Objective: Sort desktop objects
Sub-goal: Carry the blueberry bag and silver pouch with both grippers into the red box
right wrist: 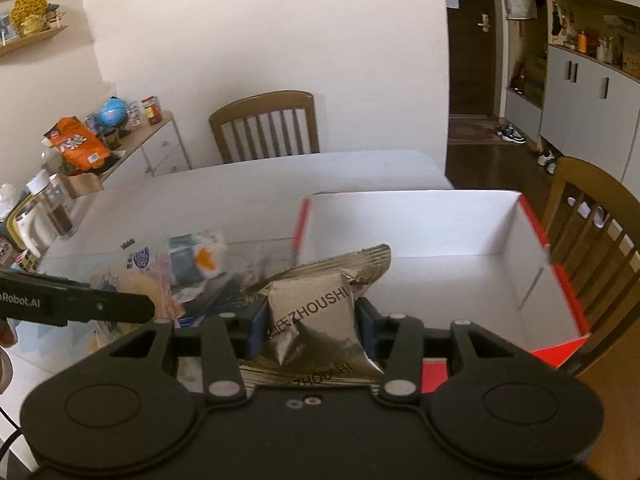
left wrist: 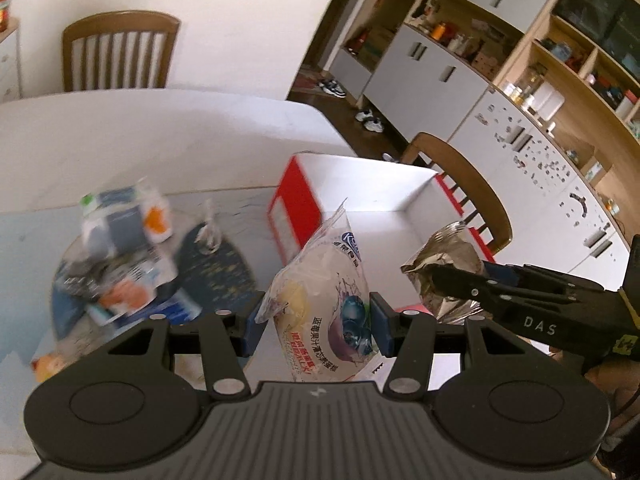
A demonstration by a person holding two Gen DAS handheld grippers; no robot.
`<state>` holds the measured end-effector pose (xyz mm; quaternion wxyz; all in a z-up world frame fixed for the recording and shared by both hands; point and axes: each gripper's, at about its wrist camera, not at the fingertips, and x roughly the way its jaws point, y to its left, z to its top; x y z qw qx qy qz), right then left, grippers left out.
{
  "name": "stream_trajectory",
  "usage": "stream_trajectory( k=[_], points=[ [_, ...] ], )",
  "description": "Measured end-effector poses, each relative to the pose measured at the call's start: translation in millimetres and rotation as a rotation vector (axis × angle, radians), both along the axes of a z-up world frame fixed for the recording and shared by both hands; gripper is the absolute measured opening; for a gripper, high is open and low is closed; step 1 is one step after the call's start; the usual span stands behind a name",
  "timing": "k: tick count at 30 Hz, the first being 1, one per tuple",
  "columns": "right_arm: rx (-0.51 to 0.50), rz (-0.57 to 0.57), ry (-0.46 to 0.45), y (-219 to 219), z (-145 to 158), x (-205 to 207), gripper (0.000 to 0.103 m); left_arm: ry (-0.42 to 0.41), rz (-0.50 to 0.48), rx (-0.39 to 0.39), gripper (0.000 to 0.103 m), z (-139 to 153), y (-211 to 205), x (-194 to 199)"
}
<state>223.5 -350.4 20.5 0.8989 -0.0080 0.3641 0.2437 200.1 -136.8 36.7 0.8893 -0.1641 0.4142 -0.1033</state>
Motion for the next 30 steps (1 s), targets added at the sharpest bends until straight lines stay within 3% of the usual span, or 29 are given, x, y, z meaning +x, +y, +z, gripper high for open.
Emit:
stream_trajectory(
  k=[19, 22, 30],
  points=[
    [-0.032, -0.045, 0.000, -65, -19, 55, 0.045, 0.040, -0.112, 0.068, 0.053, 1, -77, 99],
    [-0.054, -0.042, 0.002, -70, -24, 66, 0.045, 0.062, -0.138, 0.121, 0.053, -7, -92, 119],
    [-0.085, -0.040, 0.049, -78, -50, 89, 0.045, 0.151, -0.186, 0.166, 0.053, -40, -118, 160]
  ],
)
